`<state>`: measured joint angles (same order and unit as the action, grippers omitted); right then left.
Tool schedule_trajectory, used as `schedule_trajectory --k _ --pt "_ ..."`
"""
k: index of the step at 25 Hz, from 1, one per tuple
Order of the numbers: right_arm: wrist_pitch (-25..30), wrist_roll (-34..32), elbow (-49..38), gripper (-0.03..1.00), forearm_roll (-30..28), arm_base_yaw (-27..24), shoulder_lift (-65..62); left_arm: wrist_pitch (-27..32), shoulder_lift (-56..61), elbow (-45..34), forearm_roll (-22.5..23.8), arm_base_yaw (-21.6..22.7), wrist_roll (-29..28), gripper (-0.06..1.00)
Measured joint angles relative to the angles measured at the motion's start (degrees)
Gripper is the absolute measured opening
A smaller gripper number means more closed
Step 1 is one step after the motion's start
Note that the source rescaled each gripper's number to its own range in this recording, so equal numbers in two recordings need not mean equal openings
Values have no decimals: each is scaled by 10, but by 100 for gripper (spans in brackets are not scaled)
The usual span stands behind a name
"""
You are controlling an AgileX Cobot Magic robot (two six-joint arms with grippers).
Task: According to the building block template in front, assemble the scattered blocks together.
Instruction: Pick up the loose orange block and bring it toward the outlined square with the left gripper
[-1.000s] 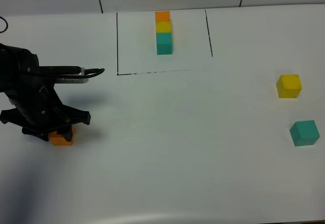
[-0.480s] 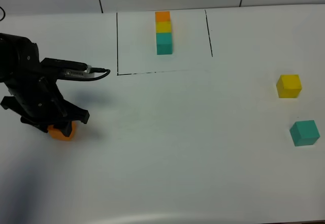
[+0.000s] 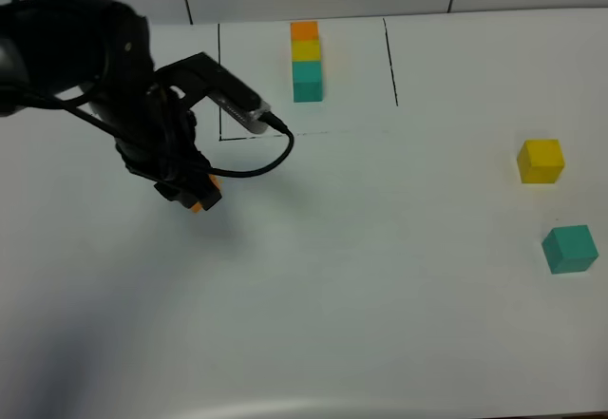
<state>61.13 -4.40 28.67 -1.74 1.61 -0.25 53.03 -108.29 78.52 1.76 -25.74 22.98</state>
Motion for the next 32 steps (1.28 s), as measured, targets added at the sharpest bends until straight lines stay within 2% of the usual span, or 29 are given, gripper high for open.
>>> schedule_trajectory --k 4,6,11,16,22,26,32 --pt "0 0 0 70 1 0 0 63 -53 97 4 -39 34 0" --pt "0 0 0 70 1 0 0 83 -80 143 21 -62 45 0" --pt "0 0 0 70 2 0 0 108 -145 229 69 -104 63 0" --pt "0 0 0 70 2 0 0 133 -209 291 72 -129 130 0" --pt "0 0 0 70 3 0 0 120 -243 317 73 -131 200 0" --pt "0 0 0 70 3 0 0 87 -254 317 71 -131 241 0" --pt "0 1 0 70 4 0 0 52 -263 317 52 -131 252 0"
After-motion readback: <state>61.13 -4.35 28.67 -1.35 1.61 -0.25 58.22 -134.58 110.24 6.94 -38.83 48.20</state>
